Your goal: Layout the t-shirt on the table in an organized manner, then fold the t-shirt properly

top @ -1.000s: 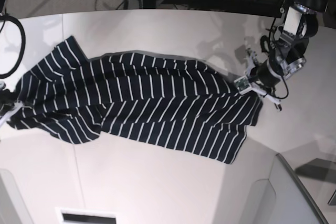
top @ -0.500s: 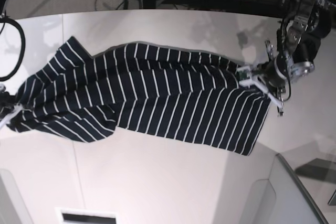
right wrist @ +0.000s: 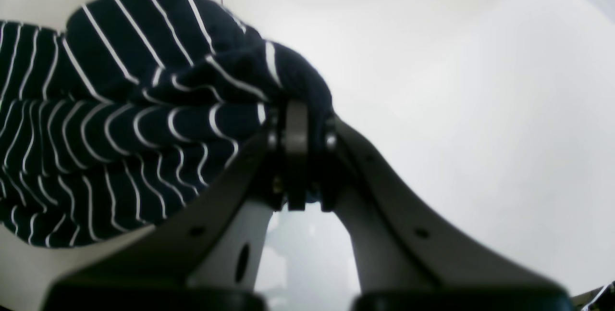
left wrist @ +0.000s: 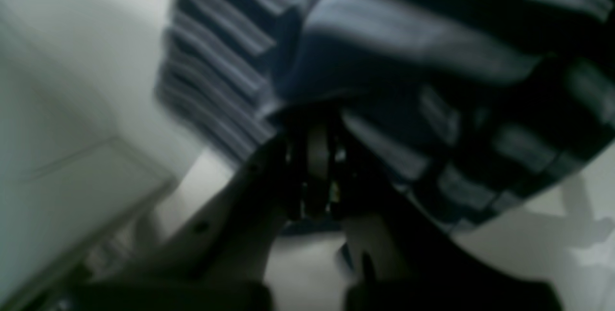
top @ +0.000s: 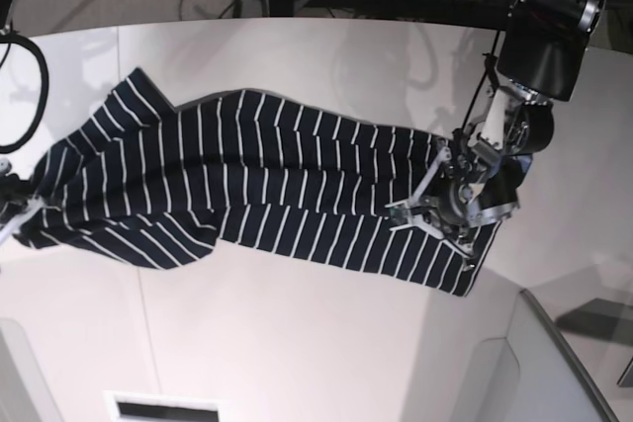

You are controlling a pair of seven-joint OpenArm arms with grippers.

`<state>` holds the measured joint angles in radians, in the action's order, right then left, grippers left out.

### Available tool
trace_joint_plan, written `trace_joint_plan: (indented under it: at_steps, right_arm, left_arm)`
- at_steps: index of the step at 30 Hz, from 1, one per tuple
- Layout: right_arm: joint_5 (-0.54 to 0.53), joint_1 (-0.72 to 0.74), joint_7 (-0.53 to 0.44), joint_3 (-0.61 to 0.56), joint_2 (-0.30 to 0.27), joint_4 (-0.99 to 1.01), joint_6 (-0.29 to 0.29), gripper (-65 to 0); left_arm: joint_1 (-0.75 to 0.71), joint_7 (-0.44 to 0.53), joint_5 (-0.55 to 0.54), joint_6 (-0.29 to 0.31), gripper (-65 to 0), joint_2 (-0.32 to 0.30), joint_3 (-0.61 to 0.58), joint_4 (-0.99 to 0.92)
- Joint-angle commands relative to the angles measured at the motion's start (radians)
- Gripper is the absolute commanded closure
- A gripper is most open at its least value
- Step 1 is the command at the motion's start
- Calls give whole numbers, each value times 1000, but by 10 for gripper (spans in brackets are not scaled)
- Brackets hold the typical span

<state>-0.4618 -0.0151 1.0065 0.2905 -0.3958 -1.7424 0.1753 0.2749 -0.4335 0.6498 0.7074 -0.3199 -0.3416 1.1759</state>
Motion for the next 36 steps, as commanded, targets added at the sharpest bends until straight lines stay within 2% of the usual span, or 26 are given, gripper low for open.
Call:
trace_joint_plan:
  at_steps: [1,6,9,11,14,16,20,24,28,31,33,36]
  right_arm:
    - [1,14,-19,8,-22,-15,-3,0]
    - [1,11,-19,8,-25,-15,-3,0]
    - [1,11,-19,8,-25,-15,-3,0]
    - [1,11,-19,5,-25,-15,-1,0]
    - [1,11,-19,5,-24,-15,-1,0]
    - [1,11,-19,5,-24,-15,-1,0]
    - [1,8,-18,8,-24,-17,-1,0]
    - [1,-10,-24,8,-22,-17,-1,0]
    - [1,-12,-24,5,-18,-17,-1,0]
    - [1,-12,-24,5,-18,-17,-1,0]
    - [1,-12,-25,3,-18,-17,0,0]
    - [1,-10,-25,3,-18,-17,0,0]
  left_arm:
    - [48,-3,8,-9,0,-8,-4,-24]
    - [102,-1,6,-9,0,14,-14,-135]
    - [105,-1,5,-9,-212,14,-4,-138]
    - [105,-1,0,-9,-324,15,-3,-135]
    - [108,-11,-104,-9,-446,6,14,-87]
    - [93,-20,-193,-9,-487,-22,85,-11]
    - [-12,-113,-341,-9,-485,-61,266,172]
    - [-157,-233,-499,-9,-469,-61,444,266]
    - [-306,-373,-789,-9,-355,-55,589,304]
    - [-392,-382,-964,-9,-265,-37,683,302]
    - [-424,-380,-999,-9,-242,-2,772,301]
    - [-432,-362,-959,-9,-270,21,818,315]
